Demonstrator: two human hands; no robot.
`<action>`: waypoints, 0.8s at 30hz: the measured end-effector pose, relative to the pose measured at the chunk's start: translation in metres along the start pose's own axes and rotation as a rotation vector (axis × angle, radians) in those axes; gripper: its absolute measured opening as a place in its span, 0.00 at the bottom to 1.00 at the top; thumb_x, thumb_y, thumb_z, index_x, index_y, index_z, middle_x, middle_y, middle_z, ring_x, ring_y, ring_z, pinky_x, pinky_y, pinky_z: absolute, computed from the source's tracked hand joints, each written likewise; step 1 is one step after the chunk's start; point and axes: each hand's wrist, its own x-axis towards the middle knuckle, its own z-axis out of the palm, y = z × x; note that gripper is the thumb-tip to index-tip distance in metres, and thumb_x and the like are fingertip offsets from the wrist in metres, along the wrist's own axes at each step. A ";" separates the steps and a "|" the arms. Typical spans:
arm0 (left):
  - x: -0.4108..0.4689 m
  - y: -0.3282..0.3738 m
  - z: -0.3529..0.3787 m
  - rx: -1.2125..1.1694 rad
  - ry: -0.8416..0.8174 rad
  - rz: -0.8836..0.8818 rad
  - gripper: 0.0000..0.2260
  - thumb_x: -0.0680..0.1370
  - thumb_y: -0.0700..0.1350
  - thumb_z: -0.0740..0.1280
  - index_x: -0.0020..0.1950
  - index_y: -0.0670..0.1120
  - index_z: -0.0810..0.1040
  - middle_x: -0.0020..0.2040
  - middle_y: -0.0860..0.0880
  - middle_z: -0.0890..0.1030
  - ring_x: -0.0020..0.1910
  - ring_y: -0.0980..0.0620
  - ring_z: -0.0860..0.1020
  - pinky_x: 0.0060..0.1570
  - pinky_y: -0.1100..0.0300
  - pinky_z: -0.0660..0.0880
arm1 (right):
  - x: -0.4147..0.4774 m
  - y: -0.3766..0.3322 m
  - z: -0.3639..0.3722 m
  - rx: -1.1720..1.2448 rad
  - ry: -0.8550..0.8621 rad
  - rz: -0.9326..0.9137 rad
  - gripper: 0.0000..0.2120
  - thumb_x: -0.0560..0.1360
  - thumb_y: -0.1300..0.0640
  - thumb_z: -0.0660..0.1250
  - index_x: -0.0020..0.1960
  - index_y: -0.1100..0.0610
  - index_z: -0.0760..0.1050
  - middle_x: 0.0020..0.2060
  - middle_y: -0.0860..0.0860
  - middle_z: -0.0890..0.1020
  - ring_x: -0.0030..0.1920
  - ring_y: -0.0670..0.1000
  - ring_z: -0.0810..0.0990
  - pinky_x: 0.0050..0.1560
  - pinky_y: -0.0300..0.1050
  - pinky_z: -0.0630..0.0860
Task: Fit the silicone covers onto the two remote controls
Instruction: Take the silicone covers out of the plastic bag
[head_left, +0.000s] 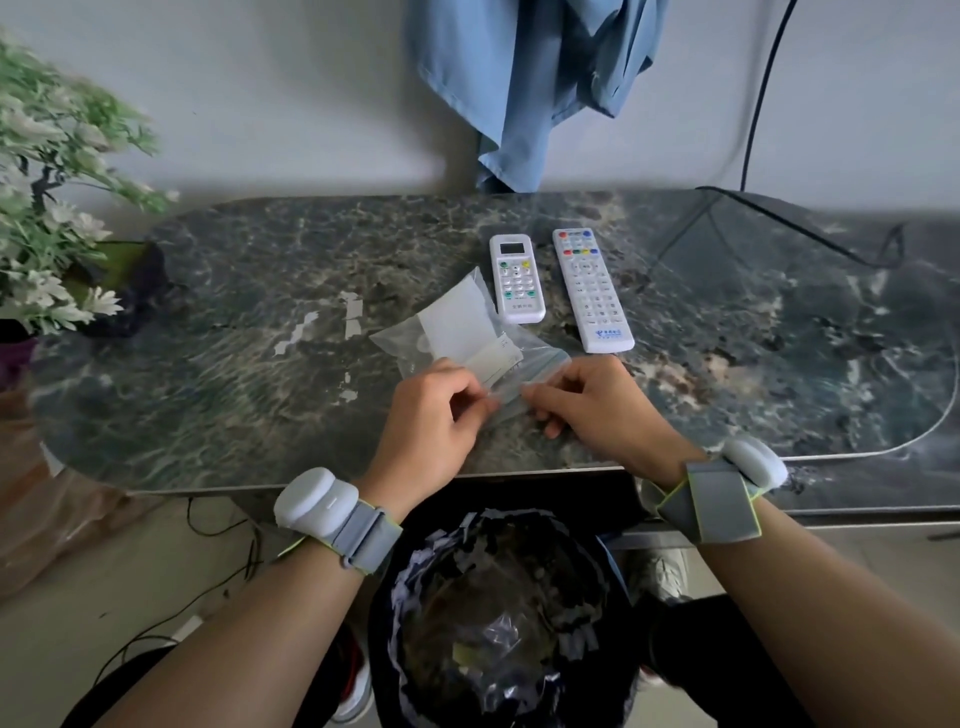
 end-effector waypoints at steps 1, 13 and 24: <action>0.001 0.000 0.000 -0.005 -0.002 -0.006 0.06 0.72 0.42 0.73 0.37 0.43 0.79 0.35 0.50 0.78 0.34 0.52 0.75 0.37 0.62 0.71 | 0.000 0.000 0.000 -0.037 -0.009 -0.009 0.11 0.74 0.59 0.72 0.35 0.63 0.77 0.26 0.51 0.81 0.24 0.46 0.78 0.26 0.32 0.69; 0.002 -0.002 0.003 -0.092 0.004 -0.102 0.08 0.73 0.41 0.73 0.34 0.44 0.78 0.26 0.55 0.75 0.26 0.57 0.71 0.29 0.67 0.67 | 0.003 0.005 0.003 -0.038 -0.010 -0.015 0.12 0.74 0.57 0.71 0.35 0.63 0.80 0.29 0.56 0.83 0.25 0.49 0.77 0.28 0.37 0.72; 0.003 -0.005 0.003 -0.109 0.006 -0.116 0.07 0.72 0.42 0.74 0.37 0.40 0.80 0.29 0.50 0.77 0.28 0.54 0.71 0.30 0.65 0.69 | 0.005 0.008 0.002 -0.300 -0.067 -0.114 0.12 0.74 0.57 0.69 0.34 0.62 0.79 0.29 0.56 0.84 0.27 0.48 0.80 0.40 0.51 0.80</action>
